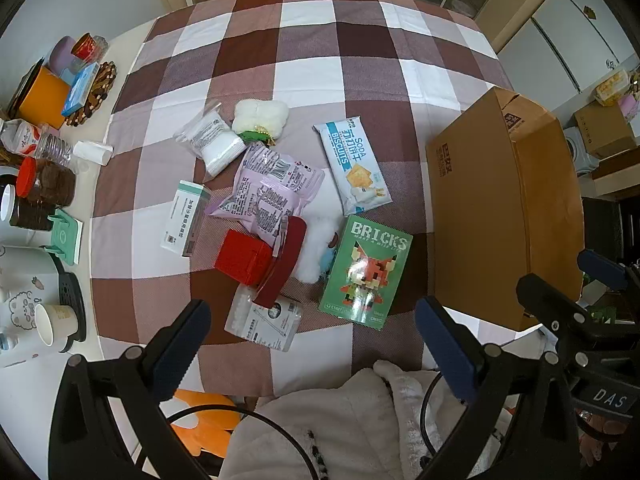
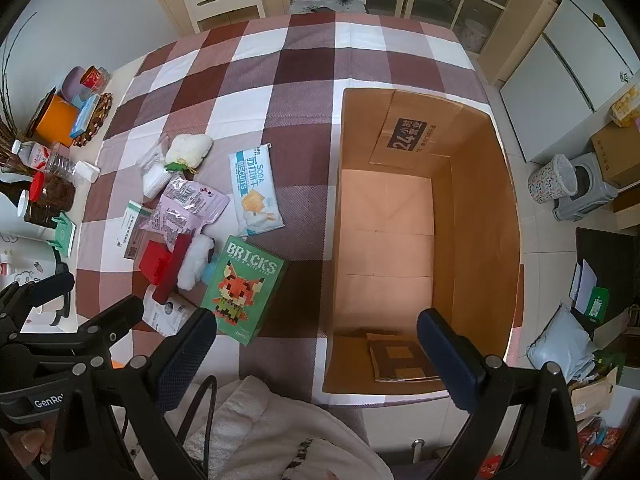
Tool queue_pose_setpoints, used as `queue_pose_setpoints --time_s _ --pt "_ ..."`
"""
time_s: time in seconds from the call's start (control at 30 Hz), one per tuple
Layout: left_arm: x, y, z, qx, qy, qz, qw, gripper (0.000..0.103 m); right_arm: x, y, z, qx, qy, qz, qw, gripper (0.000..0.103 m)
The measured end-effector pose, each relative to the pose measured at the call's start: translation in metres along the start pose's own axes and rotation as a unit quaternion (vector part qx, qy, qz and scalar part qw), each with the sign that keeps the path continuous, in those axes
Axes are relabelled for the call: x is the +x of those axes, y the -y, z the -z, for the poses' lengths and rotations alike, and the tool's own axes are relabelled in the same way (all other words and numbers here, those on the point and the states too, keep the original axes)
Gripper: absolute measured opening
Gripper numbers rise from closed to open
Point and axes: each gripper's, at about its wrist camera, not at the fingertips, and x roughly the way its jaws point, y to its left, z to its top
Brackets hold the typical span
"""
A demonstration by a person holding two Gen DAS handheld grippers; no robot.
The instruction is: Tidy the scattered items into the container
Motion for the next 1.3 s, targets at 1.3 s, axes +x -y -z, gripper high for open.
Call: queue_pose_setpoints --time_s 1.3 --pt "0.0028 0.0023 -0.0092 -0.011 -0.002 -0.012 0.9999 0.103 0.0008 -0.0020 -0.0028 0.017 0.019 -0.045 0.999 0.103"
